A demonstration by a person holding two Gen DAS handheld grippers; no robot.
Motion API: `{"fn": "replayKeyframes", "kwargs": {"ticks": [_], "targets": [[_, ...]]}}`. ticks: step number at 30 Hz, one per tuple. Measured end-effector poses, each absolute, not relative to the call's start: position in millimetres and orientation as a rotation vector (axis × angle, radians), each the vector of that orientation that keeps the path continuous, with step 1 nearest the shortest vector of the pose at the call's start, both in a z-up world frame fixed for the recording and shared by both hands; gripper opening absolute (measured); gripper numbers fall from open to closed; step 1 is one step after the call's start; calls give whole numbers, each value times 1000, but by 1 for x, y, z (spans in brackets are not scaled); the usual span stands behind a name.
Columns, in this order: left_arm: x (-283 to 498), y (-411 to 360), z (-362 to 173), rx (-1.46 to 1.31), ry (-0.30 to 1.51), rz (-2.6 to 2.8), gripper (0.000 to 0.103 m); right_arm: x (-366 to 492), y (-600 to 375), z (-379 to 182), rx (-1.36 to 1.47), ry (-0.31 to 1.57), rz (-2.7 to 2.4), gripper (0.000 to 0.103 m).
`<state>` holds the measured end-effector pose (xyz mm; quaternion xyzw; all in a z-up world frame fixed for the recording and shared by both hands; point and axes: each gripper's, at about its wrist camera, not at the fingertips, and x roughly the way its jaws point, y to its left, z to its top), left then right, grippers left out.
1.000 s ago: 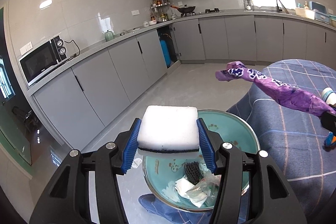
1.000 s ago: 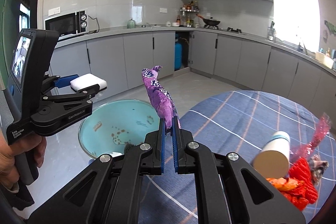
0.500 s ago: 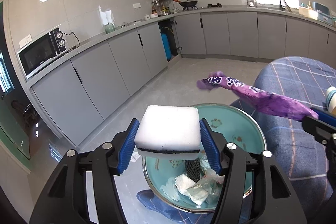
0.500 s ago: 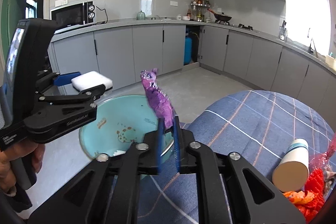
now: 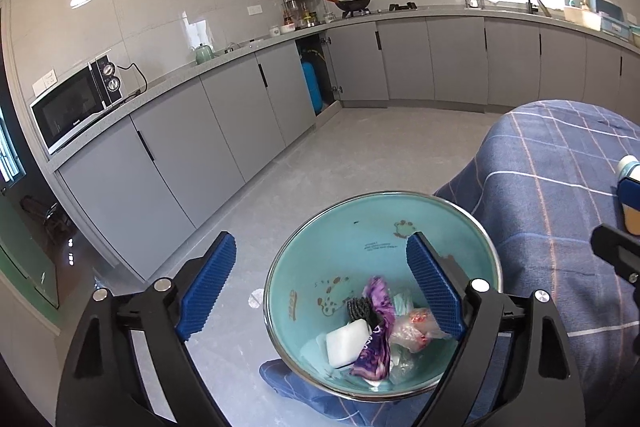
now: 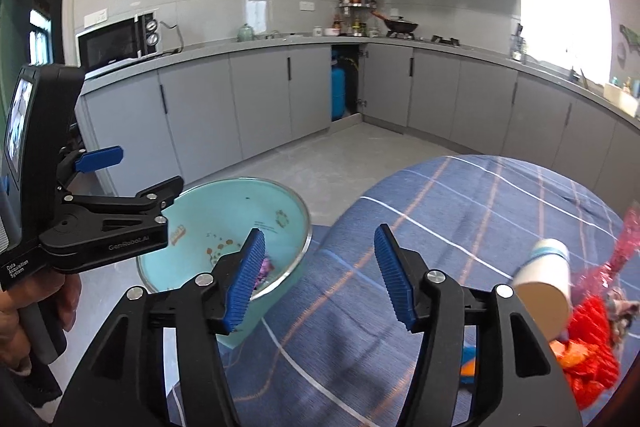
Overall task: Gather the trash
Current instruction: 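Return to the pile and grasp the orange plastic bag with the left gripper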
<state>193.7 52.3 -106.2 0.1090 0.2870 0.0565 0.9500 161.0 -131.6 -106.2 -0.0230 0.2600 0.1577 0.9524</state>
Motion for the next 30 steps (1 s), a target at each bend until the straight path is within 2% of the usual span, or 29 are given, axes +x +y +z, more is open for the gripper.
{"fn": "replayKeyframes", "kwargs": {"ticks": [17, 30], "targets": [[174, 19, -95, 263, 555, 57, 87, 140, -163, -97, -9, 496, 265, 60], [163, -56, -97, 328, 534, -99, 88, 112, -229, -97, 51, 486, 119, 62]]}}
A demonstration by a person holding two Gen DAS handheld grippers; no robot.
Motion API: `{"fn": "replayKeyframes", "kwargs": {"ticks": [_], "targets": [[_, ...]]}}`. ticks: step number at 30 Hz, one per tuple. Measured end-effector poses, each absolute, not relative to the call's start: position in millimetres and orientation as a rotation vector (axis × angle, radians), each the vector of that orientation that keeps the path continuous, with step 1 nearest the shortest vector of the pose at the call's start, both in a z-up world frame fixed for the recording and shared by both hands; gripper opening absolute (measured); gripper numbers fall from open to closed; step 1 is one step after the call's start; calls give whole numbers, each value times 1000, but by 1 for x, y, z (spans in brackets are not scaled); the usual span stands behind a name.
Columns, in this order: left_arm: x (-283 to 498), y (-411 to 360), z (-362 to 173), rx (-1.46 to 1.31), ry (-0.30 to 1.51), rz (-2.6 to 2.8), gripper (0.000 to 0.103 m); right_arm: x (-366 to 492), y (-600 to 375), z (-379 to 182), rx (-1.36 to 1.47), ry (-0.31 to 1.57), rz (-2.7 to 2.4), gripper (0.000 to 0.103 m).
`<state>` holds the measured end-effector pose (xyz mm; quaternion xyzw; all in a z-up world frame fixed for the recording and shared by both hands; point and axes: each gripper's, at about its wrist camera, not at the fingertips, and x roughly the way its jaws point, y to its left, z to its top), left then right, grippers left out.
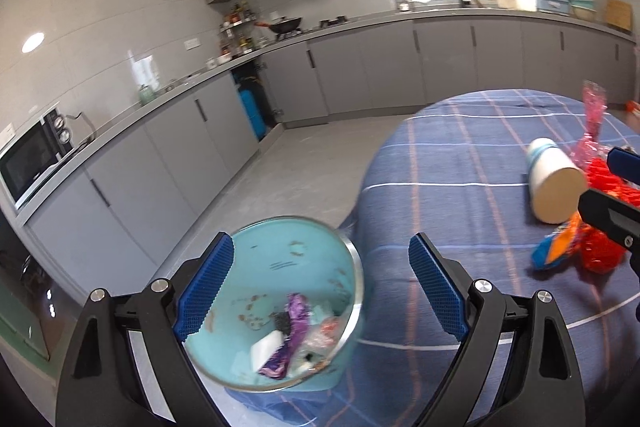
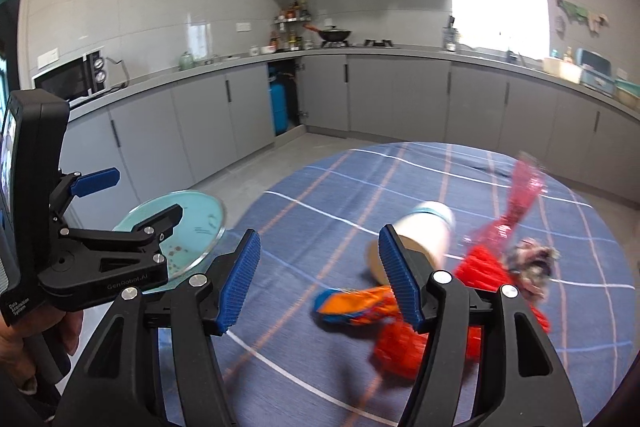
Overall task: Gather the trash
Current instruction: 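Return to the pile and grasp the orange plastic bag with the left gripper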
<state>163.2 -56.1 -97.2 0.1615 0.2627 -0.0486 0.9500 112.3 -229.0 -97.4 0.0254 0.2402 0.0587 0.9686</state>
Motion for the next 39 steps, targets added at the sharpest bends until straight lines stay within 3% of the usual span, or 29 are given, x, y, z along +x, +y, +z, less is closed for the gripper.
{"fn": "replayKeyframes", "kwargs": {"ticks": [21, 39], "targets": [[140, -157, -106, 418, 489, -291, 88, 58, -322, -117, 126, 501, -131, 66], [140, -211, -141, 466, 569, -500, 88, 42, -357, -141, 166, 537, -228, 69]]}}
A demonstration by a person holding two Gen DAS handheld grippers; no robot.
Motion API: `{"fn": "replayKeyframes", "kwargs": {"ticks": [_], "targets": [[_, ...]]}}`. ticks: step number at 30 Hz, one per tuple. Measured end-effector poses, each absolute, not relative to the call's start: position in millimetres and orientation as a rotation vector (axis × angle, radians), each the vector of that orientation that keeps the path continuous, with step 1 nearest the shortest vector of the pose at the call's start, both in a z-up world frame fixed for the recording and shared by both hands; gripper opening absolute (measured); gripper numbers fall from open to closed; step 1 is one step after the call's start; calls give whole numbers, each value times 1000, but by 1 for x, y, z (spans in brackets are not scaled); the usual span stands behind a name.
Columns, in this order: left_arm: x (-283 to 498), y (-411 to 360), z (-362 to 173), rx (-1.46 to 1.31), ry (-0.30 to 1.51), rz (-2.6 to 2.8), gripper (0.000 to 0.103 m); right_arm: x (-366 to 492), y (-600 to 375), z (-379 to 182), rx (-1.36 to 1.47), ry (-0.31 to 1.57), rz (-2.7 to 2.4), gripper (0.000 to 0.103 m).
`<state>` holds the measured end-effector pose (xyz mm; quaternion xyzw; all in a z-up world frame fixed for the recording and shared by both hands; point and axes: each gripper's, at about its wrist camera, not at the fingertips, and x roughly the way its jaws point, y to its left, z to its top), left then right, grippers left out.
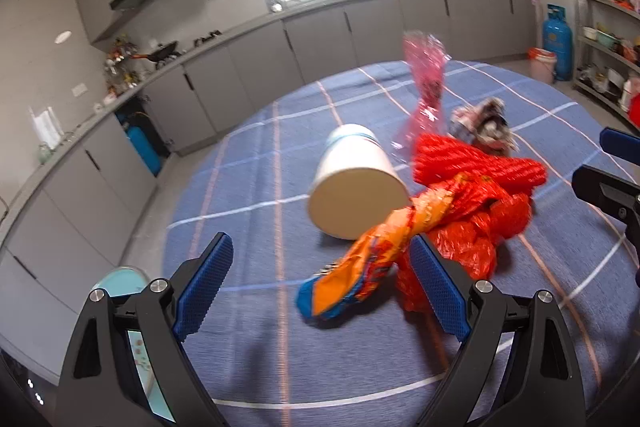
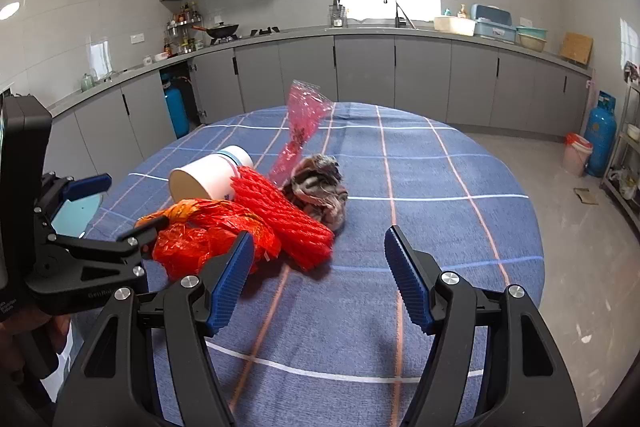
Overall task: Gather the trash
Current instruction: 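Return to the pile and grasp the orange plastic bag with the left gripper, then grasp the red plastic bag with the right gripper while left holds orange bag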
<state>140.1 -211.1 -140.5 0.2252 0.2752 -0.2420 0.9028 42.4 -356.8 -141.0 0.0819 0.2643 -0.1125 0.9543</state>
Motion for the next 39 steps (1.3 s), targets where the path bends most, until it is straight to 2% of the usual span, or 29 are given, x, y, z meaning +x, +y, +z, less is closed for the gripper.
{"fn": "replayKeyframes", "kwargs": {"ticks": [4, 6, 8, 9, 10, 14, 18, 28, 39], "targets": [[138, -218, -148, 476, 593, -537, 86, 42, -358, -145, 177, 547, -225, 69], [138, -221, -151, 475, 612, -561, 75, 43, -357, -147, 178, 549, -222, 69], [139, -222, -154, 478, 628, -573, 57, 43, -357, -147, 180, 550, -218, 69], [138, -223, -155, 484, 634, -584, 53, 43, -357, -147, 181, 550, -217, 69], [138, -223, -155, 489, 638, -589, 40, 43, -357, -147, 182, 550, -217, 69], [132, -223, -155, 513, 629, -589, 30, 42, -357, -148, 187, 550, -219, 69], [123, -216, -145, 505, 601, -583, 27, 40, -357, -147, 184, 546, -217, 69], [113, -182, -105, 463, 480, -442, 27, 45, -344, -142, 172, 547, -181, 69], [132, -154, -114, 427, 505, -324, 27, 85, -310, -128, 83, 577, -93, 69]]}}
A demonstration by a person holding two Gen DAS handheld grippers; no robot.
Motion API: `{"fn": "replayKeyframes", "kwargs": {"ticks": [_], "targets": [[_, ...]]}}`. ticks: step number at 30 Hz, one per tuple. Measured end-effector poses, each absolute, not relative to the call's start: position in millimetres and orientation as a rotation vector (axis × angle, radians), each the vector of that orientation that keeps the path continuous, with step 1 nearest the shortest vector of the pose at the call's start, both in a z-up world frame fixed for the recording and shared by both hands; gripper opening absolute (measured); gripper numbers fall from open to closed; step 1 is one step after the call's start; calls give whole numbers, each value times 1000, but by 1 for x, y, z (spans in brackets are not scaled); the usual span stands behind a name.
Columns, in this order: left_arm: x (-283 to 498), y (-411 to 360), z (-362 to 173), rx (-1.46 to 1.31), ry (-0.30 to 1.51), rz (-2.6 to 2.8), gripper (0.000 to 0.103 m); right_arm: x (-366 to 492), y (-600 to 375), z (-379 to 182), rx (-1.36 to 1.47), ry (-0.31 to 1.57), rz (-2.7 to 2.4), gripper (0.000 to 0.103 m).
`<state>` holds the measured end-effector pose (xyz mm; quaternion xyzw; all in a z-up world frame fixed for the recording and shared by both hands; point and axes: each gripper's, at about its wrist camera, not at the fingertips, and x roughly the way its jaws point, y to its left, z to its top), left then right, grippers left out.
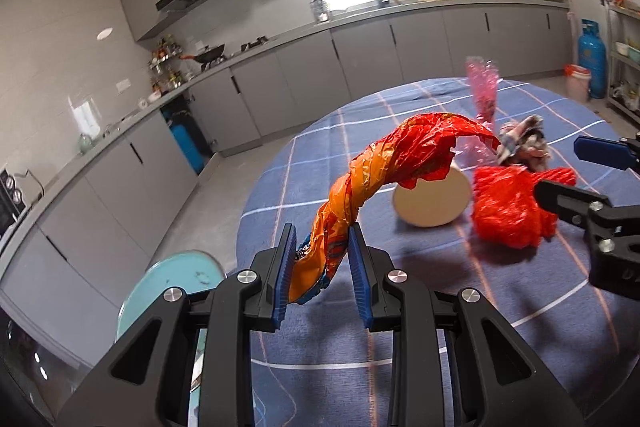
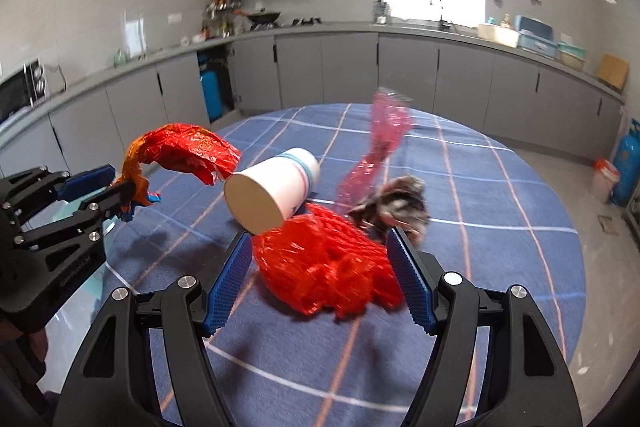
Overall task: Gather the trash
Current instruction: 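Grasp the red plastic bag with the right gripper while left holds orange bag, then carry both bags over the blue bin and open both grippers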
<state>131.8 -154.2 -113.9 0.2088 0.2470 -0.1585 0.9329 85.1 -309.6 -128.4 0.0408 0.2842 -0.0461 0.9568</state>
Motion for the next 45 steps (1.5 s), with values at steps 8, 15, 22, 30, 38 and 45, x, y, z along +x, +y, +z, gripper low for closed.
{"fn": "replayKeyframes", "kwargs": {"ticks": [8, 15, 22, 30, 38, 45], "targets": [[140, -141, -116, 404, 525, -310, 27, 117, -301, -158, 56, 748, -62, 37], [140, -134, -120, 382, 544, -317, 27, 114, -299, -157, 76, 755, -34, 9], [137, -125, -113, 368, 534, -304, 27, 97, -290, -134, 70, 682, -18, 8], [135, -109, -109, 353, 545, -261, 27, 94, -281, -111, 52, 612, -6, 8], [137, -92, -106, 339, 548, -222, 27, 104, -264, -106, 38, 594, 26, 8], [141, -75, -106, 327, 554, -189, 27, 110, -249, -105, 25, 585, 51, 8]]}}
